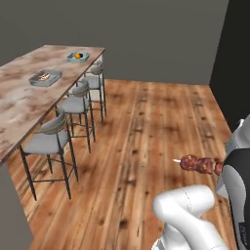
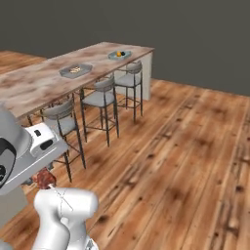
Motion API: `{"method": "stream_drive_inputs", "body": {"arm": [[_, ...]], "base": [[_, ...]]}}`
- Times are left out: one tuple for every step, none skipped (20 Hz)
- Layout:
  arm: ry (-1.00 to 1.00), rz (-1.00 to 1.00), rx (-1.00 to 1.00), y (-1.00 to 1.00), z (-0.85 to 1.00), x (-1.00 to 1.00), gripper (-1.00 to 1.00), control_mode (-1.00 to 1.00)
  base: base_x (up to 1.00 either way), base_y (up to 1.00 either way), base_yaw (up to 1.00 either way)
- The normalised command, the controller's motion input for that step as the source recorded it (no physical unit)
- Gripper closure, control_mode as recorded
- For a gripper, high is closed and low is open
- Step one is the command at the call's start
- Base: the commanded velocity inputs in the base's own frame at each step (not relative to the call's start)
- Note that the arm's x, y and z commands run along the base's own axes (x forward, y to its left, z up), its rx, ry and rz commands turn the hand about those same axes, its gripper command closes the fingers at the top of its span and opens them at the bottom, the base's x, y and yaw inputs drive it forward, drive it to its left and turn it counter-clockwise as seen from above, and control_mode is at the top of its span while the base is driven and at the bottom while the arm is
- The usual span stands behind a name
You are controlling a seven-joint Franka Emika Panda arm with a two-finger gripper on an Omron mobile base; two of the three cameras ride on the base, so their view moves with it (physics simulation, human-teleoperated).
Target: Place the cold items (eggplant and orange) from the fridge in one tupperware on the dining counter. Place the warm items (hot dog and kebab skewer) in the stove area in another tupperware.
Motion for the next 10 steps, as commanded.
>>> {"method": "stream_drive_inputs", "body": {"arm": [[0.0,0.0,0.0,0.0,0.0,0.0,1.0,1.0],[0.0,0.0,0.0,0.0,0.0,0.0,1.0,1.0],[0.0,0.0,0.0,0.0,0.0,0.0,1.0,1.0],[0.0,0.0,0.0,0.0,0.0,0.0,1.0,1.0],[0.0,0.0,0.0,0.0,0.0,0.0,1.0,1.0],[0.0,0.0,0.0,0.0,0.0,0.0,1.0,1.0],[0.0,0.0,0.0,0.0,0.0,0.0,1.0,1.0],[0.0,0.0,0.0,0.0,0.0,0.0,1.0,1.0],[0.0,0.0,0.0,0.0,0.0,0.0,1.0,1.0],[0.0,0.0,0.0,0.0,0.0,0.0,1.0,1.0]], "base": [[1.0,-0.29,0.05],[1.0,-0.24,0.05],[1.0,-0.13,0.02],[1.0,-0.04,0.01],[1.0,-0.04,0.01],[1.0,-0.06,0.02],[1.0,-0.06,0.05],[1.0,-0.09,0.05],[1.0,-0.04,0.06],[1.0,-0.01,0.07]]}}
